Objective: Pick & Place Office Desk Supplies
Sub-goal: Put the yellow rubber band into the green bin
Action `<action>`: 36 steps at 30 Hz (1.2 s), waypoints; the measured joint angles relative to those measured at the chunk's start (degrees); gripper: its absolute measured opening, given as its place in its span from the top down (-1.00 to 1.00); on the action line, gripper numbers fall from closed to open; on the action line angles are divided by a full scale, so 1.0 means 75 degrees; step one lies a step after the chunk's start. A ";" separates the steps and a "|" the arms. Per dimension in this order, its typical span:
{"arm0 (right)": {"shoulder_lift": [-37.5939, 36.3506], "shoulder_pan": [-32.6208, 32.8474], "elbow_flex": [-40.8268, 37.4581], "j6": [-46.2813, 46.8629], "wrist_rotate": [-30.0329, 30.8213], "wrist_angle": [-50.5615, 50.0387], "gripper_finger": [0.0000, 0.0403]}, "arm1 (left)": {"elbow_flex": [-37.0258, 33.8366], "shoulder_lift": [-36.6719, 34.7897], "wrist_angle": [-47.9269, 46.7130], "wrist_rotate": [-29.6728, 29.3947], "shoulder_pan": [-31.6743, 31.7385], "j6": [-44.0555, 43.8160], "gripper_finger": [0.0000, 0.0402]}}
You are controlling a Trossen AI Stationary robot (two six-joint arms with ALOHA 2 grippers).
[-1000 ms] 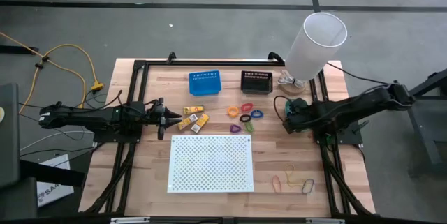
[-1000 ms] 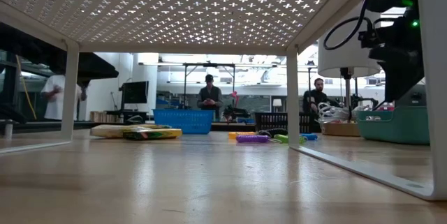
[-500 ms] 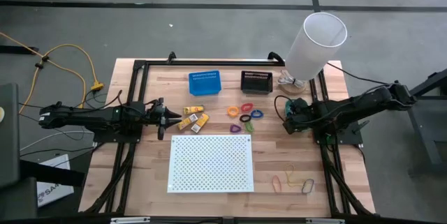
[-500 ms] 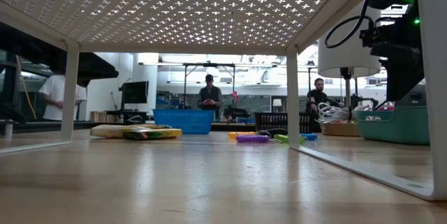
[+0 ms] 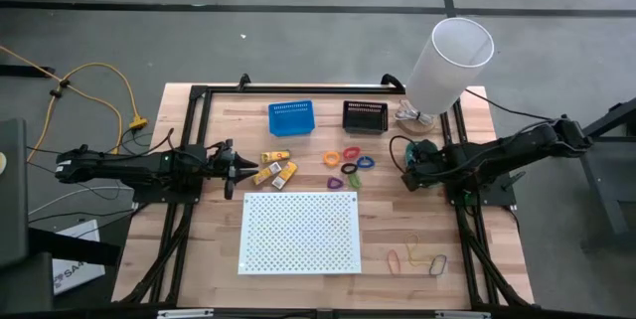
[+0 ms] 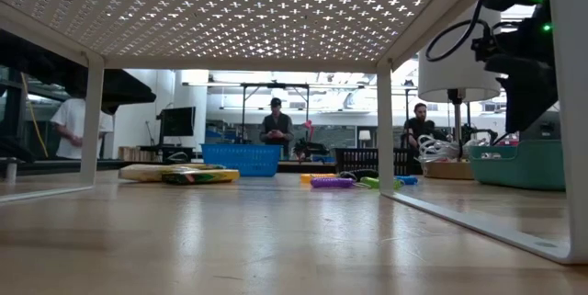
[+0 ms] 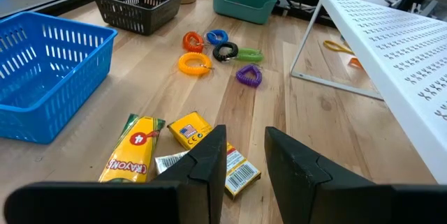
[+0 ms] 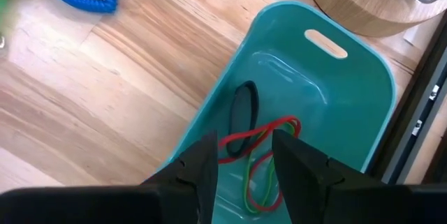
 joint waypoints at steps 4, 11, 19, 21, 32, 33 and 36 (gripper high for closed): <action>0.0002 0.0000 0.0000 0.0000 0.0003 0.0213 0.38 | 0.0000 0.0000 0.0001 0.0000 -0.0001 0.0002 0.53; 0.0002 -0.0002 0.0000 -0.0003 0.0003 0.0321 0.38 | 0.0000 0.0002 0.0001 0.0000 -0.0003 0.0000 0.53; 0.0002 0.0000 0.0000 -0.0050 0.0001 0.0321 0.38 | 0.0000 0.0000 0.0000 0.0000 0.0000 0.0001 0.53; 0.0002 -0.0003 0.0000 -0.0050 0.0003 0.0321 0.38 | 0.0000 0.0000 0.0001 0.0000 -0.0003 0.0002 0.53; 0.0002 -0.0003 0.0000 -0.0183 0.0003 0.0318 0.38 | 0.0000 0.0000 0.0003 0.0000 0.0000 0.0000 0.53; 0.0002 -0.0003 0.0000 -0.0248 0.0003 0.0318 0.38 | 0.0000 0.0000 0.0001 0.0000 -0.0003 0.0002 0.53; 0.0002 -0.0003 0.0000 -0.0310 0.0003 0.0318 0.38 | 0.0000 0.0000 0.0002 0.0000 -0.0002 0.0000 0.53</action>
